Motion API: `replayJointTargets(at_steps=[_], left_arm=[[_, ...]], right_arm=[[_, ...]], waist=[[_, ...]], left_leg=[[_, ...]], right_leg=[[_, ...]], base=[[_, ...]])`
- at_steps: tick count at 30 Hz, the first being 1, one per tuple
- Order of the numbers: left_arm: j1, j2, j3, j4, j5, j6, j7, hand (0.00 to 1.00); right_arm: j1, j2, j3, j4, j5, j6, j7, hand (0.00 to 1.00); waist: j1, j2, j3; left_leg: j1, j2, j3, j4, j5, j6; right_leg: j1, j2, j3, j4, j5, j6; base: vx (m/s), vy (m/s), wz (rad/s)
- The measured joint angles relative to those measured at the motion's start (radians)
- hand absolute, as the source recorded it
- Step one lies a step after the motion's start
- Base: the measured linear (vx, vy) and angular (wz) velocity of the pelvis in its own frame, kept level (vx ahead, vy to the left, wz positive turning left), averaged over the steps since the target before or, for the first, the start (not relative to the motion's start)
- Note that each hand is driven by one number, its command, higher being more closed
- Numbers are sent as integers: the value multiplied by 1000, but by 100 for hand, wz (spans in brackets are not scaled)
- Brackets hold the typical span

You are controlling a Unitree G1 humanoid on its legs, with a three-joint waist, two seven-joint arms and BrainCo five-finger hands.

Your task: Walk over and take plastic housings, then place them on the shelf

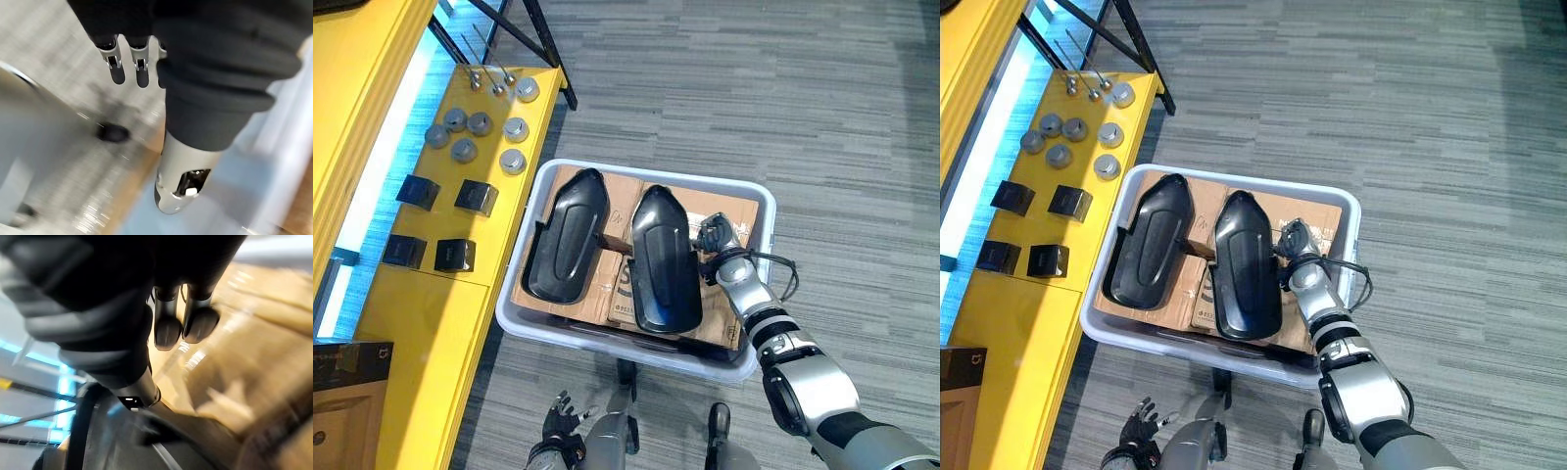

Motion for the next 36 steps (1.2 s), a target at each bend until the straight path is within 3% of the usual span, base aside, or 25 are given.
replayJointTargets(at_steps=[7,12,13,18,25,26,27,33,36], left_arm=[[137,-27,-2,-534,-24,-35,23,0],[175,-57,-2,-802,145,-59,93,0],[174,-63,-3,-830,173,-64,107,0],[172,-82,-15,-921,204,-72,157,0],[164,-62,-108,-963,250,-79,200,0],[95,-40,-170,-963,280,-104,240,0],[92,-39,-170,-963,280,-108,240,0],[87,-22,-190,-962,280,-115,241,0],[56,-22,-199,-958,279,-114,237,0]], right_arm=[[210,-9,-93,-308,-111,21,-89,100],[310,34,-92,-454,-166,15,-168,100],[317,43,-90,-467,-176,14,-178,0],[361,77,-56,-453,-131,-16,-181,0],[364,96,-67,-220,-87,-24,-176,0],[329,85,-114,-143,-87,-15,-240,0],[319,79,-114,-143,-87,-15,-249,0],[266,49,-118,-90,-87,-15,-264,0],[207,-27,-113,29,-46,-16,-238,0]], waist=[[-14,-22,-52],[-54,-18,-102],[-57,-15,-109],[-59,-3,-138],[-46,6,-141],[-23,20,-134],[-23,23,-132],[-20,33,-124],[1,47,-91]], left_leg=[[32,-15,-18,0,2,2],[46,-25,-58,-1,13,3],[45,-25,-61,-1,16,3],[44,-17,-69,-5,26,3],[-13,-14,-86,-3,38,-1],[-34,-23,-94,-1,51,8],[-34,-21,-94,-1,51,8],[-66,-16,-102,-1,47,2],[-106,-11,-121,-1,55,4]], right_leg=[[56,-8,-19,-28,5,8],[101,-9,-64,-49,4,9],[103,-8,-66,-49,4,9],[99,1,-76,-47,4,9],[55,6,-89,-36,11,11],[43,-1,-97,-39,13,13],[43,0,-96,-39,13,13],[10,11,-101,-33,13,13],[-18,15,-118,-33,17,11]], base=[[-15,-19,9],[-28,-27,22],[-50,-19,6],[-77,-28,3],[-45,-36,9],[7,-118,14],[-11,-132,12],[-29,-49,1],[-20,-65,15]])
